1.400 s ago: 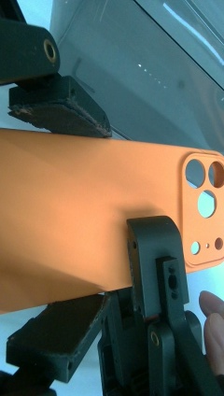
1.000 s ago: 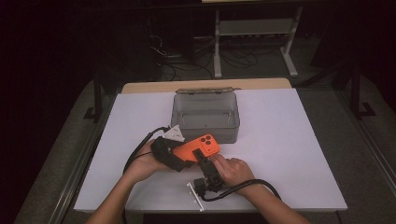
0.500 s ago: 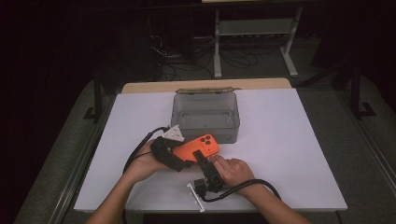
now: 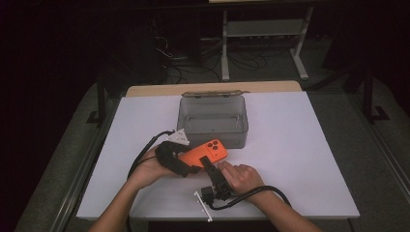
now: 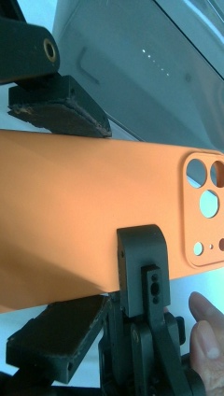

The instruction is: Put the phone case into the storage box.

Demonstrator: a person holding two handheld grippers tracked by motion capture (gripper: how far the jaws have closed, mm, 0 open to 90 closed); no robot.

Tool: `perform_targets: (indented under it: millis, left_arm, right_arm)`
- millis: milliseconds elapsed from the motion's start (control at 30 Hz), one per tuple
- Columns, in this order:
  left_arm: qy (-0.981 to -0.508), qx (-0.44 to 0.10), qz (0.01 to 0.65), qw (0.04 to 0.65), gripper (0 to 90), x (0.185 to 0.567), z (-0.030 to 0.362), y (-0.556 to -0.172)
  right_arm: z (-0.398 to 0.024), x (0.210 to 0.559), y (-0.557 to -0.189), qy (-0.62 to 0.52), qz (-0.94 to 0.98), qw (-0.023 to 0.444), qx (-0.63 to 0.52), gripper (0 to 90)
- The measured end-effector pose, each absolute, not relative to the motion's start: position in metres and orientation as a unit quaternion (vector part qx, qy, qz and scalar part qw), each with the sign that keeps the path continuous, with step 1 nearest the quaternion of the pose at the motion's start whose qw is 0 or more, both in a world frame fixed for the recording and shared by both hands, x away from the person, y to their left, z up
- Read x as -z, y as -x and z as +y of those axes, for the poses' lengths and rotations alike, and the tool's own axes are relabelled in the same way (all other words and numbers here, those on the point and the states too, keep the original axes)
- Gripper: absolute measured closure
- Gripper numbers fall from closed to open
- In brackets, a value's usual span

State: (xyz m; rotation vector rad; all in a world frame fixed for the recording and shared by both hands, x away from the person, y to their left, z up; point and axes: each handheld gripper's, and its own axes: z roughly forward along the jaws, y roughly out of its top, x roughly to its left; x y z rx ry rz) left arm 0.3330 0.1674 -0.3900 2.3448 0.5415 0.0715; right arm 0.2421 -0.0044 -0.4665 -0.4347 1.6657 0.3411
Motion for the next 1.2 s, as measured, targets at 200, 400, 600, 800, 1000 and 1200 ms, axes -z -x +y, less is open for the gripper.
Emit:
perform_targets:
  millis: [200, 400, 600, 800, 1000, 1200]
  left_arm:
    - [-0.909, -0.027, 0.206, 0.361, 15.9, 0.3912, 0.1679, -0.3331]
    - [-0.908, -0.026, 0.203, 0.365, 15.7, 0.3909, 0.1688, -0.3326]
    - [-0.908, -0.027, 0.201, 0.367, 15.6, 0.3907, 0.1691, -0.3324]
    - [-0.907, -0.028, 0.2, 0.368, 15.7, 0.3907, 0.1689, -0.332]
    - [-0.907, -0.029, 0.202, 0.368, 15.7, 0.3896, 0.169, -0.3314]
    - [-0.906, -0.031, 0.204, 0.37, 15.7, 0.3879, 0.1695, -0.3308]
  right_arm:
    - [-0.0052, 0.4686, -0.2415, 0.198, 0.722, 0.646, -0.147, 78.3]
    - [-0.0059, 0.4685, -0.2407, 0.204, 0.719, 0.648, -0.146, 78.3]
    - [-0.0062, 0.4683, -0.2406, 0.203, 0.717, 0.65, -0.147, 78.4]
    - [-0.0057, 0.4681, -0.24, 0.206, 0.716, 0.65, -0.148, 78.6]
    - [-0.0058, 0.4676, -0.2402, 0.204, 0.718, 0.649, -0.15, 78.6]
    - [-0.0062, 0.4671, -0.24, 0.2, 0.719, 0.648, -0.151, 78.6]
